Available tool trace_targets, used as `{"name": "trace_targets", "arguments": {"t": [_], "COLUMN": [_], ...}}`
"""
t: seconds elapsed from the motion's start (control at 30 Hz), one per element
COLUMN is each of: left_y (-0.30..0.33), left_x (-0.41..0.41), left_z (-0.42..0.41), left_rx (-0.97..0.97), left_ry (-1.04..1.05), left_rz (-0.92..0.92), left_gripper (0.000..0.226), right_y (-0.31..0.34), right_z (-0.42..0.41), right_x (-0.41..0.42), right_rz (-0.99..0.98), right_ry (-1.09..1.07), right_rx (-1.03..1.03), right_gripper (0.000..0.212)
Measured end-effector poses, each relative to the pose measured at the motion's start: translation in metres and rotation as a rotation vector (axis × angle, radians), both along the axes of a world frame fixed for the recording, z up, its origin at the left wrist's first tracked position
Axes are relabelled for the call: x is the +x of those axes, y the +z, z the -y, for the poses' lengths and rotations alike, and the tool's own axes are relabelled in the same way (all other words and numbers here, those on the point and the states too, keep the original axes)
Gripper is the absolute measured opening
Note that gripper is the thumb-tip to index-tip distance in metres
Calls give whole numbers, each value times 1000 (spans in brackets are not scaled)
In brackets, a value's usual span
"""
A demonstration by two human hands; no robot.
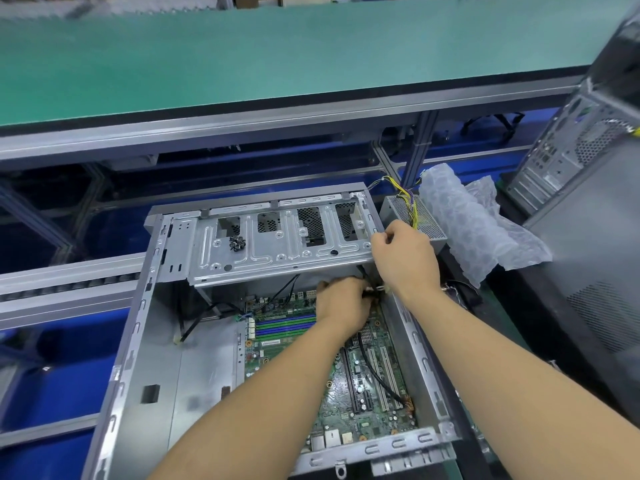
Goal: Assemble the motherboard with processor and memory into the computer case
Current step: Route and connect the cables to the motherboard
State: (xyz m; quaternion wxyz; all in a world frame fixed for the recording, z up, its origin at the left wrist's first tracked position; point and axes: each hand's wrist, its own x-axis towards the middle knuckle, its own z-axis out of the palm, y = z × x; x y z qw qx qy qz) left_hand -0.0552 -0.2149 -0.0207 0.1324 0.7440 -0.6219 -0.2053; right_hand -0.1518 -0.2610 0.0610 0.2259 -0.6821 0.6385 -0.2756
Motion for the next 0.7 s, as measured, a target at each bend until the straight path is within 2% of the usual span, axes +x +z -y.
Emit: {"name": "trace_targets", "arguments": {"t": [0.07,0.13,0.37,0.43,0.5,0.57,0.6,0.63,0.7], "left_y": [5,16,39,39,40,40,40,39,36], "left_x": [3,8,62,79,93,102,106,108,111], "left_z": [-7,-12,-49,-67,-83,-96,-101,-105,-112], "left_rx": [-87,-93,134,236,307,304,287,271,238], "left_ry": [20,19,-72,-102,-117,-95,-80,-66,-30], "left_rz": [-6,-33,-109,-101,-53,15,45,70,70], "left_gripper": [19,20,27,39,46,47,44,40,32], "right_y": [2,2,3,7,15,17,12,4,-12], "right_z": [-1,-1,-4,-8,-21,-47,-64,-81,-108], "right_x": [0,0,0,1,4,15,23,31,43], "right_rz": [-5,-12,-182,-359,-632,-712,-685,-647,-674], "right_ry": [0,3,22,66,167,349,443,506,517], "right_rx": [2,1,-106,-244,-478,-625,-598,-458,-27], "right_gripper": [21,23,24,20,13,8,9,12,17]}}
